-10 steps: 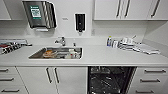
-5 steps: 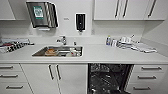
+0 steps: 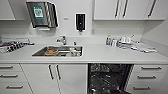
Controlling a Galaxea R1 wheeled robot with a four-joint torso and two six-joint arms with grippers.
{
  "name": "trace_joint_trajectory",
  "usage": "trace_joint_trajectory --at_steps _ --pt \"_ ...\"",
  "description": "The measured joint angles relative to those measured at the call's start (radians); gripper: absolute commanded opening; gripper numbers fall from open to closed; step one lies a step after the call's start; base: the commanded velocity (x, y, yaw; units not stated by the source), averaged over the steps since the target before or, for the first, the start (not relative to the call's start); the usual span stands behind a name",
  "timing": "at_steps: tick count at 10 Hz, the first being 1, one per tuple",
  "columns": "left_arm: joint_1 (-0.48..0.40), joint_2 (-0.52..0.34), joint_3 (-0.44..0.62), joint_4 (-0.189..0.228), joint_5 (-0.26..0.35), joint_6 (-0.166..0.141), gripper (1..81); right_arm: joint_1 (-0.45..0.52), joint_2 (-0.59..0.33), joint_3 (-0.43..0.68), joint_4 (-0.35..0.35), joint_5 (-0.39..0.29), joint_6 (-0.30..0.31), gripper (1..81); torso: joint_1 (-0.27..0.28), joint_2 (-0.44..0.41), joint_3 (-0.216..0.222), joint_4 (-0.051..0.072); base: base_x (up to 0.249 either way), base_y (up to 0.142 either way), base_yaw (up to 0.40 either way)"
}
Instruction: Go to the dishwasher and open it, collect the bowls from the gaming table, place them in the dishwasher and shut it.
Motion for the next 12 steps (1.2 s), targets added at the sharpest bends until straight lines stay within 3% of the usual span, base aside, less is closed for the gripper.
trace_joint_trajectory --at_steps 5,10,12 --pt "0.017 0.253 -0.399 -0.059 0.094 -0.005 81.1 -0.060 0.158 -0.274 -0.110 0.049 -0.002 81.1 0.000 0.000 0.000 0.000 0.000 0.000 0.000" --pt "0.075 0.531 -0.786 -0.089 0.118 -0.005 81.1 -0.141 0.352 -0.575 -0.256 0.116 -0.003 81.1 0.000 0.000 0.000 0.000 0.000 0.000 0.000" --pt "0.110 0.636 -0.903 -0.095 0.123 -0.005 81.1 -0.169 0.427 -0.704 -0.307 0.179 -0.003 81.1 0.000 0.000 0.000 0.000 0.000 0.000 0.000"
